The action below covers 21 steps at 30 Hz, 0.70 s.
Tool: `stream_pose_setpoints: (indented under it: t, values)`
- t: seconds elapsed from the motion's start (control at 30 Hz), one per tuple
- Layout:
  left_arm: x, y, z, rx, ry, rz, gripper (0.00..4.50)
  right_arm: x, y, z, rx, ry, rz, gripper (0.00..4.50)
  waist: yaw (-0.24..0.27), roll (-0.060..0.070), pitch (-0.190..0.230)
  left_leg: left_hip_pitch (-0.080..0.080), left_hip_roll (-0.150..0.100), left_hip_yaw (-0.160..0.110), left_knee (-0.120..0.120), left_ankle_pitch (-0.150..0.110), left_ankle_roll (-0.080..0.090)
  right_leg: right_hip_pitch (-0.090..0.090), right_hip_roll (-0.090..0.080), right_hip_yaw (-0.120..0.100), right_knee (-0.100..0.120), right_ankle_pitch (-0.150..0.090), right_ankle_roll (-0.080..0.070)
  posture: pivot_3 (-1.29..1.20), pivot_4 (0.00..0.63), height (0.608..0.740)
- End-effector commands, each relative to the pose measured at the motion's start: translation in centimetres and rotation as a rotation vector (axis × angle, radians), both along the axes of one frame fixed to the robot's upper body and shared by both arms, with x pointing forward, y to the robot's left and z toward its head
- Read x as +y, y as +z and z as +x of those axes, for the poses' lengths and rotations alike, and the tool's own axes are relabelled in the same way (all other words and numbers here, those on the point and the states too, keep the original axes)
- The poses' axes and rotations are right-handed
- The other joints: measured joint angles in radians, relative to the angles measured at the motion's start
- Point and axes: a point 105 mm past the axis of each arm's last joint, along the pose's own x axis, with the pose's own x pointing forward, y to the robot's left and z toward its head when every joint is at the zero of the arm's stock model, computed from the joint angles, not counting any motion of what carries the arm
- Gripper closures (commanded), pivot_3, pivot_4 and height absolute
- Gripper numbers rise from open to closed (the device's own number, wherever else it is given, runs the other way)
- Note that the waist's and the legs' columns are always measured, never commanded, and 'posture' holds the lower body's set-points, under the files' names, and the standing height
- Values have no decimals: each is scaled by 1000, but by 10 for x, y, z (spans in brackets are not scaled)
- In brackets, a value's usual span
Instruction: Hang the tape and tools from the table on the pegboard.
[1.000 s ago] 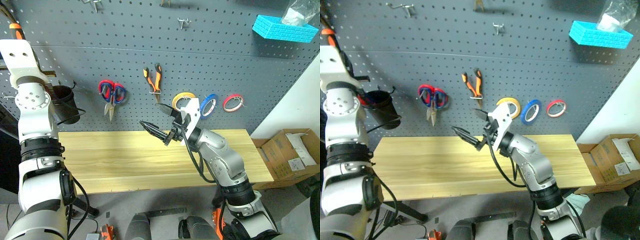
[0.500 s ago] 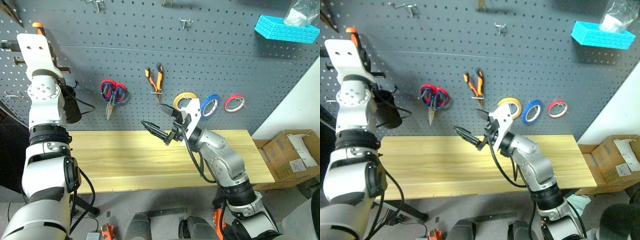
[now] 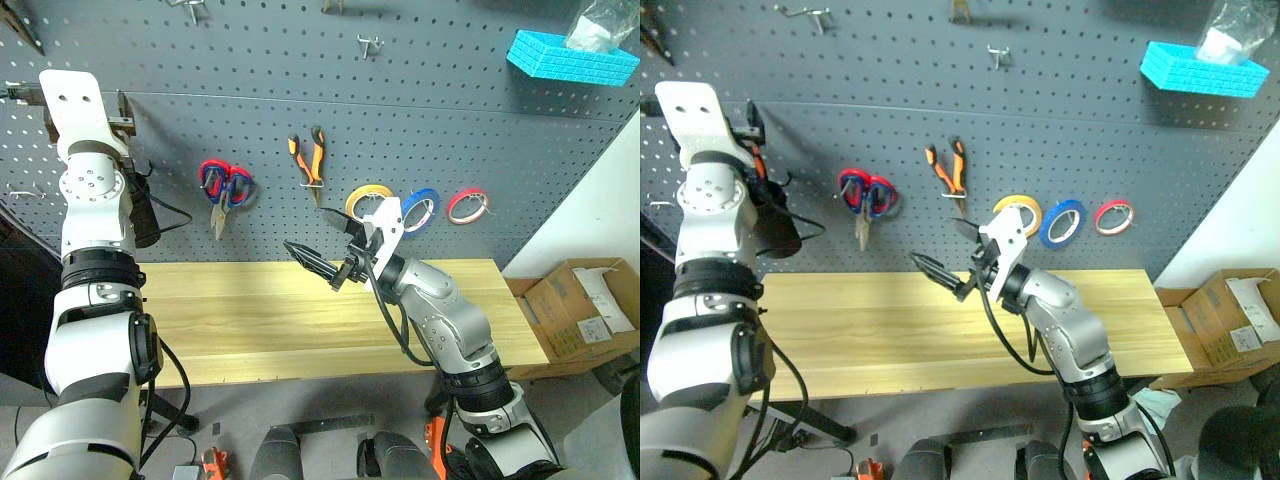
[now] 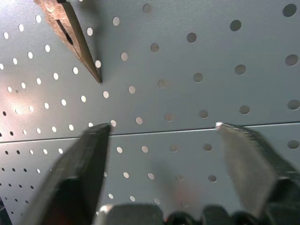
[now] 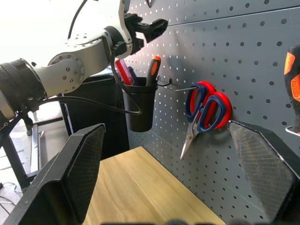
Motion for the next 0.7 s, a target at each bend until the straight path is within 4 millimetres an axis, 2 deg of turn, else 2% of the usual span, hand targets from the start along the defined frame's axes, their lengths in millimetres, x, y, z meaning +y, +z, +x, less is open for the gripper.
stream_pose_setpoints:
  t: [0.03,0.1,0.17,0.23,0.3,0.33,0.4,0.5,0.53,0.57,0.6,0.67,0.7]
  values:
    - [0,22,-9,-85,6,22,61,-2,14,-4,-57,-2,28,0,0,0,0,0,0,0,0,0,0,0,0,0,0,0,0,190,55,740]
    - [0,22,-11,-94,10,13,61,-2,14,-5,-58,0,26,0,0,0,0,0,0,0,0,0,0,0,0,0,0,0,0,187,56,740]
    - [-7,24,-15,-127,-23,9,61,-4,14,-6,-61,0,21,0,0,0,0,0,0,0,0,0,0,0,0,0,0,0,0,184,57,740]
    - [-29,23,-20,-152,-114,39,61,-7,14,-8,-65,-6,17,0,0,0,0,0,0,1,0,0,0,0,0,1,0,0,0,181,59,740]
    - [-63,10,-28,-144,-248,61,61,-13,16,-12,-70,-17,11,0,3,1,0,0,0,0,0,0,0,0,-1,0,0,0,0,180,64,740]
    - [-86,-6,-33,-107,-334,71,61,-18,15,-15,-74,-27,1,0,3,1,0,0,-1,1,0,0,0,0,-2,1,0,0,0,181,68,740]
    - [-117,-32,-46,-38,-438,76,61,-26,13,-21,-74,-54,-22,0,3,2,-1,0,-2,2,0,0,0,1,-3,2,-1,0,0,179,72,740]
    - [-151,-73,-66,77,-540,34,61,-46,-4,-20,-65,-189,-133,0,-2,3,0,0,-1,2,0,0,0,1,-3,3,-1,0,0,167,80,740]
    - [-157,-91,-71,135,-553,-2,61,-57,-15,-16,-49,-270,-183,0,-3,3,0,2,-1,3,0,0,0,2,-3,3,0,-1,-1,165,80,740]
    - [-159,-121,-75,228,-551,-90,61,-75,-35,-7,18,-405,-242,0,-3,4,0,3,-1,3,0,0,1,2,-2,3,0,-2,1,162,80,740]
    - [-159,-141,-79,292,-543,-151,61,-89,-49,-3,66,-497,-281,0,-4,6,-1,5,0,2,0,0,1,4,-2,3,0,-4,2,162,80,740]
    - [-153,-189,-87,438,-494,-278,61,-121,-82,2,173,-688,-365,0,-9,15,-1,17,0,2,-1,-1,1,17,-1,3,-2,-8,-2,141,81,740]
    - [-149,-205,-91,489,-470,-313,61,-132,-92,1,202,-748,-387,0,-14,19,-2,23,0,3,-2,-1,1,20,-2,4,-1,-11,-7,141,81,740]
